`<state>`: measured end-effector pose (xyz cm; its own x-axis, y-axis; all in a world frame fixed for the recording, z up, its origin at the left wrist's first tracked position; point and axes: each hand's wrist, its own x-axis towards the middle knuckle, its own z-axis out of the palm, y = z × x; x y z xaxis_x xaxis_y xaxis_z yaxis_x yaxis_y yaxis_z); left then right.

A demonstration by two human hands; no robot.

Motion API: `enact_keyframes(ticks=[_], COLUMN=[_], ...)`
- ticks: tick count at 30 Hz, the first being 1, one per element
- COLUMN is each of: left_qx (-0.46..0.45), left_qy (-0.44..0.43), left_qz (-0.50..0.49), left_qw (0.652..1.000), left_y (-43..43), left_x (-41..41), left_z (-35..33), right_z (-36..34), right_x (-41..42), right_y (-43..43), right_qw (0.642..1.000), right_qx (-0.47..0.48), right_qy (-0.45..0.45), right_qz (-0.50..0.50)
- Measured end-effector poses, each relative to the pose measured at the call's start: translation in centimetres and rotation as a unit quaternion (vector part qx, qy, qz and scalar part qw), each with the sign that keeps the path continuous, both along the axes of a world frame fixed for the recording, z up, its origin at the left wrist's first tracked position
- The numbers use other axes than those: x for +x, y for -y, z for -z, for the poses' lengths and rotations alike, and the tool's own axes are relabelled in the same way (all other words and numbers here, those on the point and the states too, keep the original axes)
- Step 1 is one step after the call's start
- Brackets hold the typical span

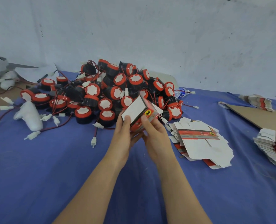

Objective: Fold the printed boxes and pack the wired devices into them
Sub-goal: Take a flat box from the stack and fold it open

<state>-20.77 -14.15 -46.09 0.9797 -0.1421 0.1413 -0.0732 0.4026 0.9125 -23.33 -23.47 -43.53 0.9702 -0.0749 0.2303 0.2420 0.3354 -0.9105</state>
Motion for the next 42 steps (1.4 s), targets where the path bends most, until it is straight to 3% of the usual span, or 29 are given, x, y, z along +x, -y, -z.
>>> enact_keyframes(ticks=[2, 3, 5, 7, 9, 11, 12, 15, 17, 19, 23, 26, 29, 30, 32, 34, 38, 42], left_qx=[0.133, 0.173, 0.129, 0.095, 0.163, 0.217, 0.232, 0.284, 0.303, 0.313, 0.346, 0.429, 0.517, 0.504, 0.390, 0.309, 0.168, -0.051], left_qy=[-0.015, -0.025, -0.036, -0.036, -0.010, 0.028, 0.039, 0.033, 0.016, 0.035, 0.044, -0.027, -0.010, 0.019, 0.070, 0.105, 0.114, -0.006], left_qz=[-0.054, -0.102, -0.153, -0.168, -0.170, -0.153, -0.146, -0.198, -0.241, -0.258, -0.264, -0.178, -0.121, -0.123, -0.117, -0.120, -0.260, -0.430], left_qw=[0.990, 0.979, 0.979, 0.981, 0.972, 0.964, 0.961, 0.938, 0.922, 0.913, 0.899, 0.885, 0.848, 0.854, 0.911, 0.938, 0.944, 0.901], left_y=[-0.2, -0.5, -1.5, -2.3, -2.4, -2.1, -1.9, -2.3, -2.6, -2.5, -2.2, -1.6, -1.4, -1.5, -2.0, -2.4, -3.5, -6.2], left_x=[0.2, 0.3, 0.6, 1.0, 0.8, 0.4, 0.3, 0.3, 0.3, -0.1, 0.2, 0.3, 0.2, 0.4, 0.6, 0.7, 1.1, 1.9], left_z=[0.1, 0.1, -0.4, -0.9, -1.0, -0.6, -0.3, -0.1, -0.1, -0.2, 0.3, 0.8, 1.1, 1.0, 0.5, 0.0, -0.5, -0.9], right_z=[-0.1, -0.1, 0.3, 1.0, 1.8, 2.2, 2.1, 1.7, 1.5, 1.5, 2.5, 2.7, 2.6, 2.5, 2.3, 2.0, 0.5, -0.2], right_x=[0.0, 0.1, 0.3, 0.5, 0.5, 0.6, 0.6, 0.4, 0.5, 0.7, 0.7, 0.7, 0.8, 0.8, 0.9, 1.1, 1.9, 3.7], right_y=[0.0, -0.1, -0.2, -0.6, -1.6, -2.3, -2.3, -1.7, -1.2, -0.8, -1.2, -1.7, -0.8, -0.5, -0.2, -0.3, -0.9, -2.8], right_qw=[0.972, 0.930, 0.817, 0.736, 0.674, 0.647, 0.659, 0.795, 0.862, 0.867, 0.780, 0.815, 0.861, 0.872, 0.892, 0.906, 0.940, 0.917], right_qx=[-0.198, -0.307, -0.495, -0.632, -0.723, -0.752, -0.742, -0.592, -0.471, -0.435, -0.581, -0.538, -0.462, -0.435, -0.377, -0.338, -0.258, -0.342], right_qy=[0.047, 0.071, 0.093, 0.045, 0.010, 0.028, 0.046, 0.069, 0.046, -0.012, -0.111, -0.145, -0.131, -0.138, -0.147, -0.132, -0.110, -0.080], right_qz=[0.118, 0.189, 0.281, 0.238, 0.153, 0.122, 0.115, 0.110, 0.184, 0.243, 0.206, 0.161, 0.168, 0.176, 0.201, 0.218, 0.195, 0.188])
